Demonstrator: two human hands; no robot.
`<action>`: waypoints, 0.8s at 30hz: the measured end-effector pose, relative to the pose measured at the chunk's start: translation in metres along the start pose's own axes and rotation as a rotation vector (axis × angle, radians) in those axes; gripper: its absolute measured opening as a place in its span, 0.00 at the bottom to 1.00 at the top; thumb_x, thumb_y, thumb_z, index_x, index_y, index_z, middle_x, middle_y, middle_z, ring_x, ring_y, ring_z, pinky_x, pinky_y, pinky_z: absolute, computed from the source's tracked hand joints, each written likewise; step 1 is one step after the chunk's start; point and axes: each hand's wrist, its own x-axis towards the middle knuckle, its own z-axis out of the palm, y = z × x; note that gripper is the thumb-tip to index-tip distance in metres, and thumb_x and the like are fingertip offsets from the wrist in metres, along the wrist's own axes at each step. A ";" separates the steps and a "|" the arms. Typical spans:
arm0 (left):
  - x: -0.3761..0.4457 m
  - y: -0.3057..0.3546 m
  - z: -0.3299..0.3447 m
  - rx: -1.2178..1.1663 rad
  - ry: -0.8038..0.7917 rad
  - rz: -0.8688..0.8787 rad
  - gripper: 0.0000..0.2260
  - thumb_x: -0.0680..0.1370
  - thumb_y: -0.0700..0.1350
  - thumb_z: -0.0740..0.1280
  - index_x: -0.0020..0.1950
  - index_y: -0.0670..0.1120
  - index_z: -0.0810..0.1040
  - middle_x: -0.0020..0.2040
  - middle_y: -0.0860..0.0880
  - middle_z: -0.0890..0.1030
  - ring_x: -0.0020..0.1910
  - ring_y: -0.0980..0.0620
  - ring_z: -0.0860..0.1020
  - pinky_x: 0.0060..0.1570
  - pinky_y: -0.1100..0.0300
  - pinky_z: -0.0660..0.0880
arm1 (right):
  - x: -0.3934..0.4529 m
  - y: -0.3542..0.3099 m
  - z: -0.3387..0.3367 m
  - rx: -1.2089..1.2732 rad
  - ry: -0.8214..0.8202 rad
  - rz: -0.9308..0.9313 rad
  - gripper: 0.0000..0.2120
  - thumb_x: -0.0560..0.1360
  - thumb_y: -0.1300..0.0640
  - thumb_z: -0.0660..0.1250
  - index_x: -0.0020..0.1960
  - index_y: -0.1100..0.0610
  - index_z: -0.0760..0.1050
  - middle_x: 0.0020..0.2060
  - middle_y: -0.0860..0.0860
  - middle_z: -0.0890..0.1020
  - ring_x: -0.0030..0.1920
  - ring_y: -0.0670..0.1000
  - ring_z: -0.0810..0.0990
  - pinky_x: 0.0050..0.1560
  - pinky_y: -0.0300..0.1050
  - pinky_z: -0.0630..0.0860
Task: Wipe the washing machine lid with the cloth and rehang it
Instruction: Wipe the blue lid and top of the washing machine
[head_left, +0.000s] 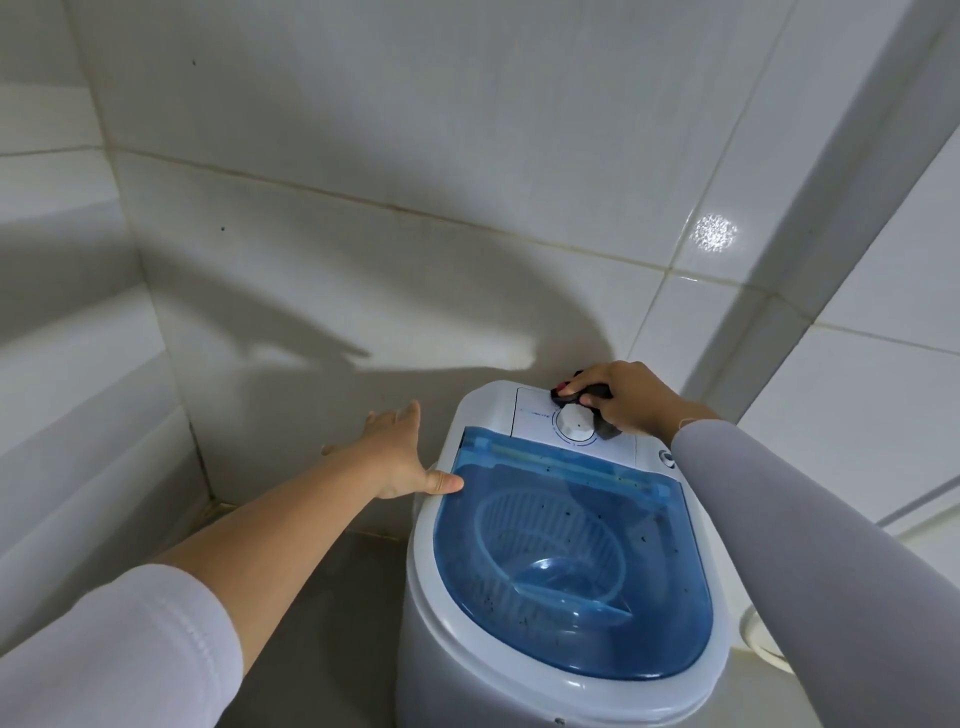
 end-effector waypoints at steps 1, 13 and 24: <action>0.001 0.000 0.000 0.007 0.003 0.000 0.54 0.66 0.66 0.71 0.78 0.49 0.39 0.79 0.46 0.48 0.78 0.44 0.46 0.73 0.38 0.56 | -0.002 0.001 0.001 0.008 0.017 0.016 0.15 0.76 0.65 0.61 0.56 0.51 0.80 0.61 0.49 0.79 0.58 0.51 0.75 0.54 0.35 0.65; -0.002 -0.002 0.000 -0.001 0.027 0.021 0.53 0.67 0.65 0.71 0.78 0.46 0.41 0.79 0.45 0.51 0.78 0.45 0.49 0.74 0.42 0.57 | -0.034 -0.005 0.011 -0.053 0.146 0.155 0.24 0.66 0.70 0.68 0.59 0.54 0.78 0.54 0.54 0.81 0.48 0.52 0.76 0.50 0.40 0.72; -0.003 0.000 -0.004 0.002 0.032 0.036 0.53 0.68 0.64 0.71 0.78 0.45 0.40 0.79 0.44 0.49 0.78 0.45 0.47 0.75 0.45 0.54 | -0.054 -0.017 0.015 -0.060 0.123 0.277 0.22 0.67 0.64 0.71 0.60 0.54 0.78 0.46 0.52 0.78 0.44 0.50 0.72 0.46 0.38 0.68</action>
